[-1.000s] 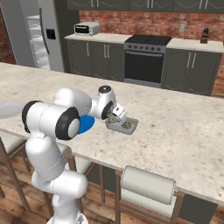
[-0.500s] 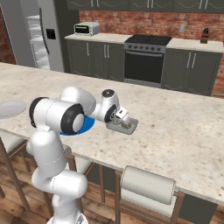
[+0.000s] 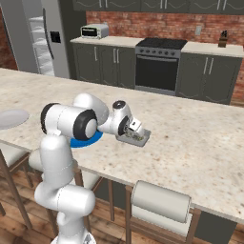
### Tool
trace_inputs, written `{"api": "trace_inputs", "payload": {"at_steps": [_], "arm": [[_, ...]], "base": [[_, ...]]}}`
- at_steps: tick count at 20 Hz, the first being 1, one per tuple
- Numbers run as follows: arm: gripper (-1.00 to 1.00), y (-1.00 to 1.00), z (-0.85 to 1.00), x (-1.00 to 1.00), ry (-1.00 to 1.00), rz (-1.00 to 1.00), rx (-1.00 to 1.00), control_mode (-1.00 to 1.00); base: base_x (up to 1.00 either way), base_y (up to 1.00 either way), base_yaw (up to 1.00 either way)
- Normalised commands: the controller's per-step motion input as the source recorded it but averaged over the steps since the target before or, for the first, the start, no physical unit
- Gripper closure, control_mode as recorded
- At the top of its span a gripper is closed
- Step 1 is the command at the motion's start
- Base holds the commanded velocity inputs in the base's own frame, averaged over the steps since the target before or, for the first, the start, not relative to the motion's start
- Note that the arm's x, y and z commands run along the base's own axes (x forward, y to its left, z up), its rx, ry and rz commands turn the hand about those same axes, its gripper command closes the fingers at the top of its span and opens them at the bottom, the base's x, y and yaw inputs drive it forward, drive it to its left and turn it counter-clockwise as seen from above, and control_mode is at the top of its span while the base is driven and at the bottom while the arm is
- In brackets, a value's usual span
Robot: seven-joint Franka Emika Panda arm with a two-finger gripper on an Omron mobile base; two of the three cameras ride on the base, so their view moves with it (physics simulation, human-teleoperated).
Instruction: Place two dumplings into each of the tupperware containers and then place the containers in the fridge.
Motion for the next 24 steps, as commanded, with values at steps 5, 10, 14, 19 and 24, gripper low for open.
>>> {"api": "trace_inputs", "payload": {"at_steps": [5,10,14,19,24], "arm": [[1.00,0.00,-0.17,0.13,0.00,-0.04,-0.02,-1.00],[-1.00,0.00,-0.05,0.00,0.00,-0.05,0.00,-1.00],[-1.00,0.03,0.08,0.09,0.00,-0.09,0.01,-1.00],[-1.00,0.06,0.46,0.09,-0.02,-0.07,0.07,-1.00],[-1.00,-0.48,0.60,-0.08,0.16,0.00,0.01,-1.00]], "base": [[0.00,0.00,0.00],[0.00,0.00,0.00],[0.00,0.00,0.00],[0.00,0.00,0.00],[0.00,0.00,0.00]]}}
